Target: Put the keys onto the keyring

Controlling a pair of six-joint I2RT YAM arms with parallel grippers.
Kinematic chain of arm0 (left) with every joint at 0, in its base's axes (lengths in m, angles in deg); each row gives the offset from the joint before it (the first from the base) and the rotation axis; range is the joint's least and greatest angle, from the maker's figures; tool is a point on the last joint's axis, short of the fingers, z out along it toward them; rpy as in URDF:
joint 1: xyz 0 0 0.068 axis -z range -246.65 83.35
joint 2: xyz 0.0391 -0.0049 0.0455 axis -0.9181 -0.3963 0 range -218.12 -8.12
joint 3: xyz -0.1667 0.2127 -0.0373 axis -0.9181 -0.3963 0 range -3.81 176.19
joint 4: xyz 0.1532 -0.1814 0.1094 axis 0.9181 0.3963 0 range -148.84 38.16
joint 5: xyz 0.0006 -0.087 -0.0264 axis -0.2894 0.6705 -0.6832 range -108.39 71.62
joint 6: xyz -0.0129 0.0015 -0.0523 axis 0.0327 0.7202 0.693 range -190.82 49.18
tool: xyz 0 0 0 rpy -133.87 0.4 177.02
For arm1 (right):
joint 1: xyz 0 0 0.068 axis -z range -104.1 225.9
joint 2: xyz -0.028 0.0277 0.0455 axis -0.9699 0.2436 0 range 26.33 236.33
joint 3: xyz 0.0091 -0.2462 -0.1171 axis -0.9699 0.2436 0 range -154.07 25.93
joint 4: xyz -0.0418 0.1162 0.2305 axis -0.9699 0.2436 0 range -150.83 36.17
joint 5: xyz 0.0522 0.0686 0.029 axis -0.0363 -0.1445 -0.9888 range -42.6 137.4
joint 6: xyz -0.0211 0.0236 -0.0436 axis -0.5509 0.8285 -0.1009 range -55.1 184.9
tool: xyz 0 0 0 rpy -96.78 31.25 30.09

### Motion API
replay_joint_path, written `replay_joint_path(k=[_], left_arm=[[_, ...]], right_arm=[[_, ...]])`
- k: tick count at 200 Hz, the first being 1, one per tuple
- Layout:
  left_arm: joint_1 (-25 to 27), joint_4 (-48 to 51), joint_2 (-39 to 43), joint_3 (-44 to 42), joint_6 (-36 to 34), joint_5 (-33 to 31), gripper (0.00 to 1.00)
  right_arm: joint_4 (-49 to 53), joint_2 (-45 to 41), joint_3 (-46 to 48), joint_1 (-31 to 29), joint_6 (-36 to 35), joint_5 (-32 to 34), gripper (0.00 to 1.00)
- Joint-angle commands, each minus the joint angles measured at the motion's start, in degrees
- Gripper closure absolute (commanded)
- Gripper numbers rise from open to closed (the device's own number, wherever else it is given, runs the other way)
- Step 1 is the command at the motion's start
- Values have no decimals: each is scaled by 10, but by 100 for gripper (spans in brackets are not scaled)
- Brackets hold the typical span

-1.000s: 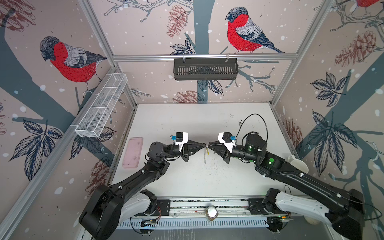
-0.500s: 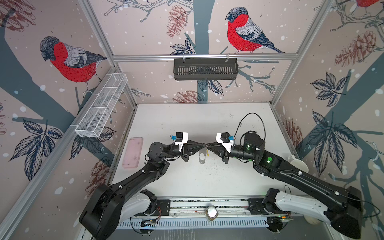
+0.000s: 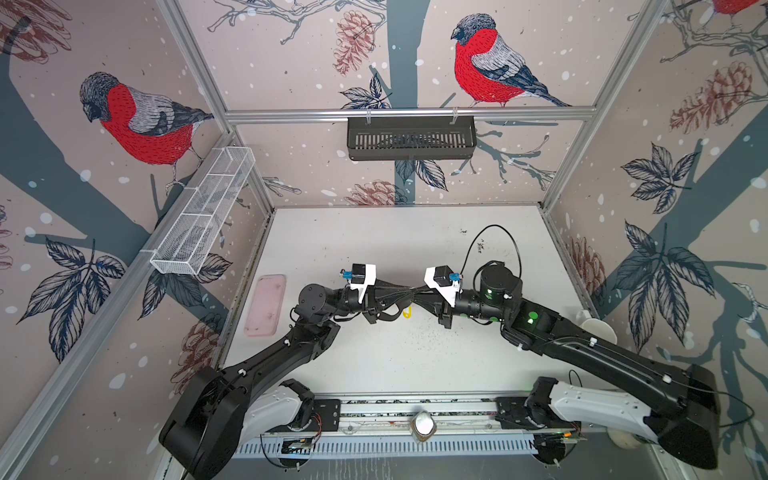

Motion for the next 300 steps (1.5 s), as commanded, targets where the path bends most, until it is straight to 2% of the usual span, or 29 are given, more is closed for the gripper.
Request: replay_joint_path(k=[1, 68, 119, 149, 197, 213, 256, 300], left_arm=[[0, -32, 0, 0, 3, 2, 100], [0, -37, 5, -5, 5, -4, 100], [0, -39, 8, -9, 4, -6, 100], [0, -39, 10, -10, 2, -8, 100], [0, -38, 12, -10, 3, -7, 100], [0, -36, 13, -11, 2, -7, 100], [0, -38, 14, -13, 1, -8, 100], [0, -38, 15, -13, 1, -7, 100]], right_arm=[[-9, -1, -5, -2, -10, 2, 78], [12, -30, 3, -1, -13, 54, 58], [22, -65, 20, 2, -18, 94, 54], [27, -86, 31, 1, -24, 87, 57], [16, -100, 38, 4, -20, 129, 62], [8, -100, 37, 6, -19, 114, 64], [-3, -73, 16, 6, -21, 60, 76], [-5, -45, 3, 5, -26, 13, 79]])
